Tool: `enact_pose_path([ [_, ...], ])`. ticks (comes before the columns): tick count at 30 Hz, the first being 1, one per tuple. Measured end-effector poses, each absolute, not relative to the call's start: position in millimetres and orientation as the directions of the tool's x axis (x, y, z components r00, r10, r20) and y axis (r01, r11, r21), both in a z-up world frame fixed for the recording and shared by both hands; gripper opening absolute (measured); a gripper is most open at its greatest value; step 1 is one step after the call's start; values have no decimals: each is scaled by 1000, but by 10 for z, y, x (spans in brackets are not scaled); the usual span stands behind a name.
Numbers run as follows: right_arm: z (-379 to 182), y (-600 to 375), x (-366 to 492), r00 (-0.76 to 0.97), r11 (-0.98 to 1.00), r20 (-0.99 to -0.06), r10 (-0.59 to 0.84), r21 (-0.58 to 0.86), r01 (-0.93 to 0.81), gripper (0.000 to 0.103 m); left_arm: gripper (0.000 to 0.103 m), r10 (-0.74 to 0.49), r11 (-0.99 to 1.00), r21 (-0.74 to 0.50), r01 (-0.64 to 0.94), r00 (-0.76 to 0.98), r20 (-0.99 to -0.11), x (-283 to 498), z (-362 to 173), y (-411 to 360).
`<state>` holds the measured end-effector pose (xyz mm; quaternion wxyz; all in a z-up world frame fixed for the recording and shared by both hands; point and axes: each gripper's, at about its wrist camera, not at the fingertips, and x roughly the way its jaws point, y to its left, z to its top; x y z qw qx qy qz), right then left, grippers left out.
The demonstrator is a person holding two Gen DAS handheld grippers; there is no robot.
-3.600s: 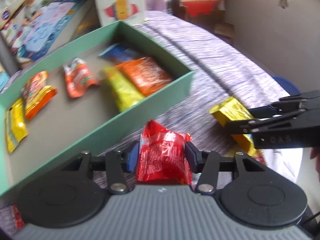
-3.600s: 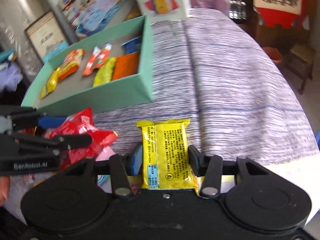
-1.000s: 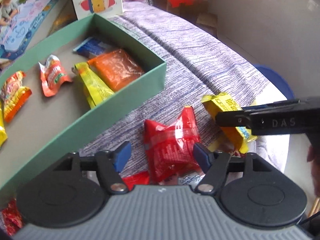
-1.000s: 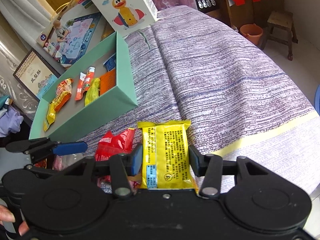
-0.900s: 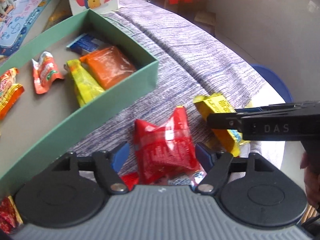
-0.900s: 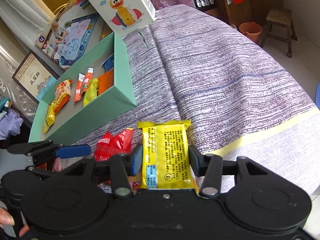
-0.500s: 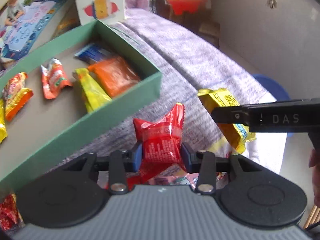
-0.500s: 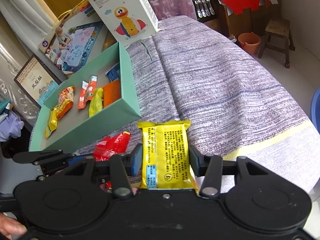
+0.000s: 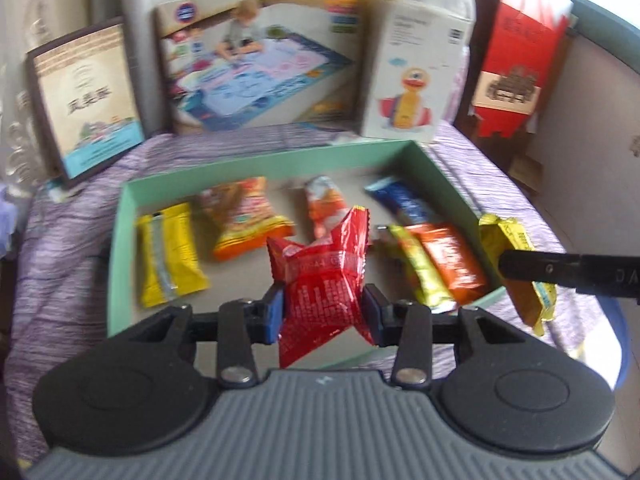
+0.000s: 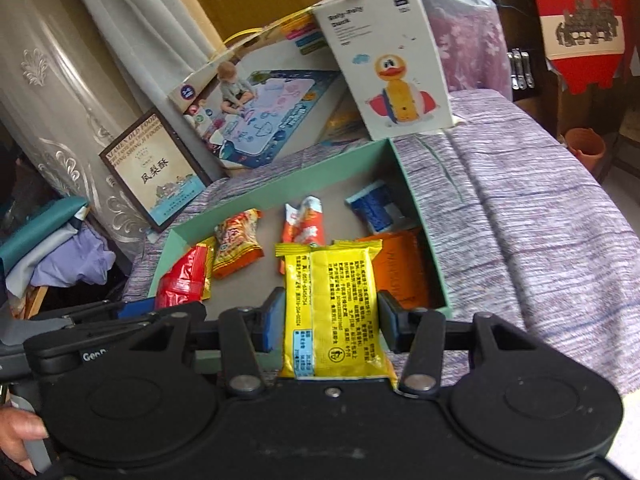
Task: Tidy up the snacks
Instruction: 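Carry both packets into the green tray and open both tools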
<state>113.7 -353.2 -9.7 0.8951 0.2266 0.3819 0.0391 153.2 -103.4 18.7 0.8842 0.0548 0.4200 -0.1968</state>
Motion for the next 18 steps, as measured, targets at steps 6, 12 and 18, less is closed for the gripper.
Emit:
enact_pose_path([
  [6,-278,-3122,1638,651,912,-715,253,401,85,47,41,-259,934,-74,349,523,-812,1730,-166,-787],
  [12,-456,-2963,1921,618,912,-743,257,398,99,47,41,-262,938,-100,332,491,-831,1912,-404,-772],
  [18,-604,-2898,2021,586,915,-767,261,390,102,51,47,-291,928,-135,348,451,-844,1998,-519,-799],
])
